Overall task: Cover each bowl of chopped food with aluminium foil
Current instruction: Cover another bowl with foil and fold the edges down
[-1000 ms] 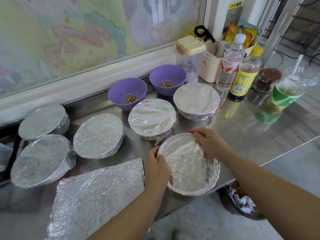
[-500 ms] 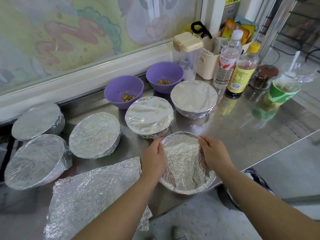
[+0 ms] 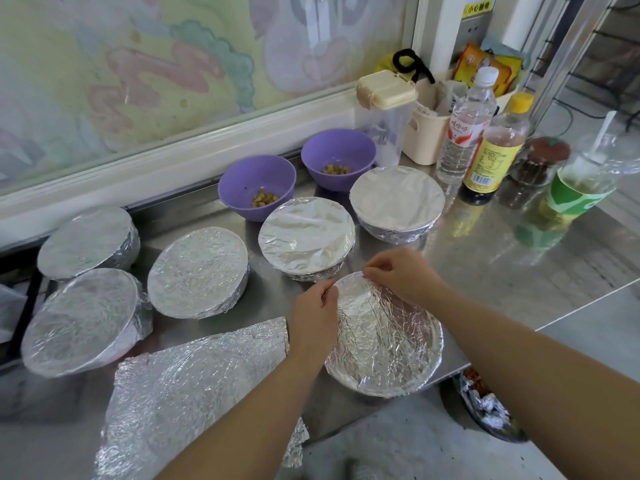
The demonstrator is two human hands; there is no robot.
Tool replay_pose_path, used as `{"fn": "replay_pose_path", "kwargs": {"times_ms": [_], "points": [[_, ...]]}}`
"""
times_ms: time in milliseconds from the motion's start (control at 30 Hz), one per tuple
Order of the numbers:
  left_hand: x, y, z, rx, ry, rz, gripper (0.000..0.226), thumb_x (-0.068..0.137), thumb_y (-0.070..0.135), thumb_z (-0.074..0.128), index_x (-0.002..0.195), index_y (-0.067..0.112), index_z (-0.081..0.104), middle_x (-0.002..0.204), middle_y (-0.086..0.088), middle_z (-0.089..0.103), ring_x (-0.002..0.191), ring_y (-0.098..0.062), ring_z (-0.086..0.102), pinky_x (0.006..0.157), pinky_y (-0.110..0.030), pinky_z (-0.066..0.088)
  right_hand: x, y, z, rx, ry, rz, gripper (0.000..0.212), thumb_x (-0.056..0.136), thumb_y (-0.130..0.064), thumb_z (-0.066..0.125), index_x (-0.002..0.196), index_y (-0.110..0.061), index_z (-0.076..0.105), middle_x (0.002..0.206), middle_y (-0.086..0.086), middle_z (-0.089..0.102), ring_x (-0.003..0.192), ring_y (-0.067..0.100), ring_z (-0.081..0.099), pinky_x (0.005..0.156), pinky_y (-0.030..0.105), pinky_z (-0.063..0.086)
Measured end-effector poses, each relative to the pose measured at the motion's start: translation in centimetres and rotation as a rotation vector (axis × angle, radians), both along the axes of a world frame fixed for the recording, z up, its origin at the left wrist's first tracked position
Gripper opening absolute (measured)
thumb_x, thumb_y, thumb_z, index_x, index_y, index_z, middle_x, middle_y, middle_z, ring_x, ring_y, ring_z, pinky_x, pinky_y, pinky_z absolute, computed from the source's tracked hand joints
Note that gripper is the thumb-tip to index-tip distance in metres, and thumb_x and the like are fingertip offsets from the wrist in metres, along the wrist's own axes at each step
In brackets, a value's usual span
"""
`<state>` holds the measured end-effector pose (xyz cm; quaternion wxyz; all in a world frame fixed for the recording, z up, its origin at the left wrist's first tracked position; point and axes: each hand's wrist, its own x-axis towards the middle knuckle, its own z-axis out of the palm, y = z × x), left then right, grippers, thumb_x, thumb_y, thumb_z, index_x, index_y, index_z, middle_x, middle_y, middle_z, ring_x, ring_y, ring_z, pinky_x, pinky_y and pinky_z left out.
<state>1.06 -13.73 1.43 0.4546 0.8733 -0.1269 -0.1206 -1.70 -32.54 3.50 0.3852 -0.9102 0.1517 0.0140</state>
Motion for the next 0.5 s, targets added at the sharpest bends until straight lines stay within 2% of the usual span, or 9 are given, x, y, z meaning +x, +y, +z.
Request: {"fn": "replay_pose_path", "kwargs": {"times_ms": [100, 233, 367, 500], "points": [[-0.2, -0.1, -0.1, -0.011, 0.009, 0.011, 0.023, 0.102, 0.021, 0.050, 0.106, 0.022, 0.072, 0.077, 0.009, 0.068, 0.070, -0.004, 0.059, 0.058, -0.020, 0.041, 0.1, 0.1, 0.1, -0.041, 0.013, 0.042, 0.015, 0.095, -0.026, 0.070, 0.101, -0.017, 0.080, 0.080, -0.007, 0.071, 0.065, 0.000, 0.059, 0.068, 0.020, 0.047], [-0.3, -0.3, -0.3, -0.001, 0.041, 0.037, 0.023, 0.102, 0.023, 0.050, 0.108, 0.021, 0.072, 0.068, 0.009, 0.061, 0.060, -0.006, 0.052, 0.054, -0.024, 0.033, 0.6, 0.1, 0.7, -0.062, 0.011, 0.128, 0.013, 0.092, -0.028, 0.074, 0.103, -0.024, 0.079, 0.085, -0.013, 0.069, 0.073, 0.000, 0.062, 0.077, 0.024, 0.051], [-0.6, -0.5, -0.3, -0.002, 0.030, 0.017, 0.026, 0.102, 0.023, 0.049, 0.113, 0.025, 0.072, 0.070, 0.011, 0.060, 0.059, -0.003, 0.050, 0.053, -0.020, 0.030, 1.1, 0.5, 0.8, -0.086, 0.021, 0.178, 0.009, 0.091, -0.024, 0.073, 0.095, -0.023, 0.081, 0.080, -0.006, 0.074, 0.071, 0.006, 0.065, 0.069, 0.022, 0.050], [-0.6, -0.5, -0.3, -0.026, 0.023, 0.022, 0.026, 0.102, 0.021, 0.049, 0.113, 0.024, 0.073, 0.069, 0.008, 0.060, 0.054, -0.002, 0.049, 0.050, -0.017, 0.031, 1.1, 0.5, 0.3, -0.129, -0.008, 0.193, 0.009, 0.092, -0.023, 0.070, 0.091, -0.024, 0.079, 0.073, -0.008, 0.069, 0.065, 0.003, 0.060, 0.064, 0.023, 0.045]]}}
